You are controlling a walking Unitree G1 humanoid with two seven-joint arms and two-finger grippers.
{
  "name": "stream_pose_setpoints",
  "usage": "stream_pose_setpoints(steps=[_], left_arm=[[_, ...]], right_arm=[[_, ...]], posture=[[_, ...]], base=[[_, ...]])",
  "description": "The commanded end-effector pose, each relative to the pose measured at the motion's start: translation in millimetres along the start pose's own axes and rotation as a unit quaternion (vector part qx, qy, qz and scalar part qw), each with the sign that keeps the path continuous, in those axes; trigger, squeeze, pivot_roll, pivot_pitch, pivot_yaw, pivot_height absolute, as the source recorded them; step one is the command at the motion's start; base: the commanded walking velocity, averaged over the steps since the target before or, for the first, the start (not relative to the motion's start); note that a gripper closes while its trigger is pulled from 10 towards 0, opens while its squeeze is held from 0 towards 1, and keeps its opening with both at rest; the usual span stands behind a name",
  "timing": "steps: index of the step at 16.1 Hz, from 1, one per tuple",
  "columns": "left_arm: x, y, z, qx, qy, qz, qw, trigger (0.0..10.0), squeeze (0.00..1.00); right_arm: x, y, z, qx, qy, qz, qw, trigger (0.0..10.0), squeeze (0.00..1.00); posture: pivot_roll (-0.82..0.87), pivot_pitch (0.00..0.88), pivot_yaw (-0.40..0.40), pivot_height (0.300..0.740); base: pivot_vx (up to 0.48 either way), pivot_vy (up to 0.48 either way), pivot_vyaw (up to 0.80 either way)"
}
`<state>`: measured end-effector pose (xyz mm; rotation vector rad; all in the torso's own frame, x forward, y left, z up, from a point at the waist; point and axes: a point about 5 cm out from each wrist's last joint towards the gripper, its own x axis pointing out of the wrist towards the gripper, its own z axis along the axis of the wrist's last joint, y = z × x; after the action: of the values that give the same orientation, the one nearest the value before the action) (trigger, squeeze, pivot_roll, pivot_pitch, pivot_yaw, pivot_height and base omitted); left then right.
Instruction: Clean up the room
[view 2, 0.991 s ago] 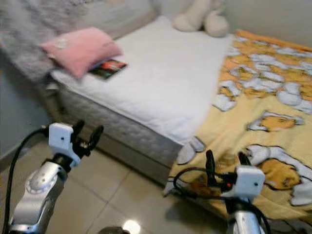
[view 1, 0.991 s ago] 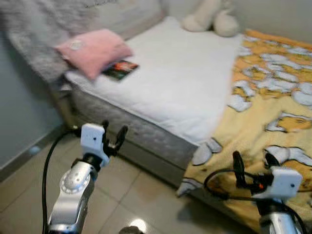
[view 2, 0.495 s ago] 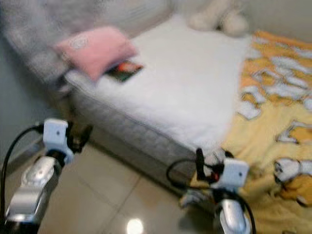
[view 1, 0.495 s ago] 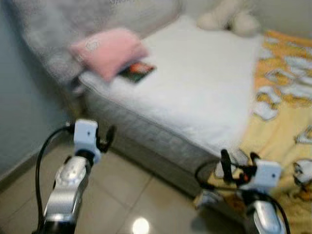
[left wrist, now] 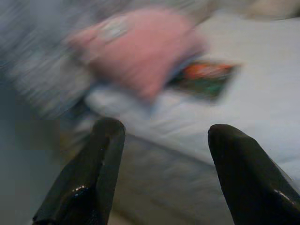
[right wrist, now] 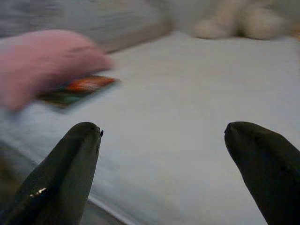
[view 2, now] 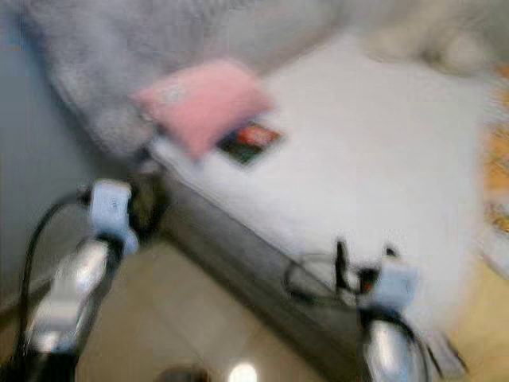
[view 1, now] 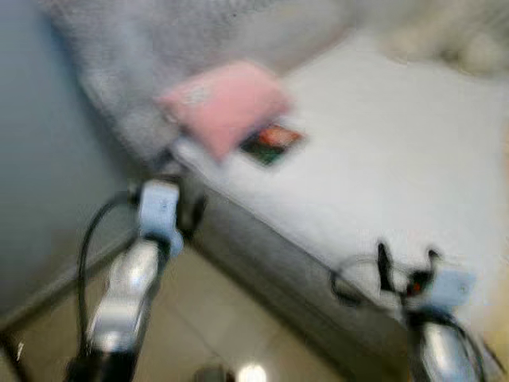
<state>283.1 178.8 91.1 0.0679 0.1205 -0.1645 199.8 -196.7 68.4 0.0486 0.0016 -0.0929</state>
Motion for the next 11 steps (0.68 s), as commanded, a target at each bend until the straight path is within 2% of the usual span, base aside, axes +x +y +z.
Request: stream_pose_setpoints(steps=[1, 3, 7, 11], left_arm=[[3.0, -11.2, 4.2, -0.008, -0.011, -0.012, 1.0, 10.0, 0.0], [2.7, -13.5, 5.3, -0.003, -0.019, -0.009, 1.0, 10.0, 0.0], [-1.6, -9.1, 1.5, 0.02, -0.01, 0.008, 1.0, 10.0, 0.0], [-0.1, -12.1, -0.4, 0.042, -0.006, 0.012, 0.999, 10.0, 0.0]], right_arm=[[-0.5, -4.9, 2.8, -0.009, 0.001, 0.001, 1.0, 10.0, 0.13], [3.6, -5.9, 4.6, -0.007, -0.002, 0.009, 1.0, 10.0, 0.15], [8.4, -5.4, 5.8, 0.0, -0.002, 0.018, 1.0, 10.0, 0.16], [10.5, -4.3, 5.6, 0.001, 0.0, 0.027, 1.0, 10.0, 0.16]], posture=[[0.07, 0.044, 0.02, 0.74], [0.08, 0.038, 0.005, 0.74], [0.1, 0.038, -0.003, 0.74], [0.1, 0.028, -0.004, 0.74]], base=[[0.48, 0.0, 0.63], [0.48, 0.0, 0.6], [0.0, 0.0, 0.56], [0.0, 0.0, 0.54]])
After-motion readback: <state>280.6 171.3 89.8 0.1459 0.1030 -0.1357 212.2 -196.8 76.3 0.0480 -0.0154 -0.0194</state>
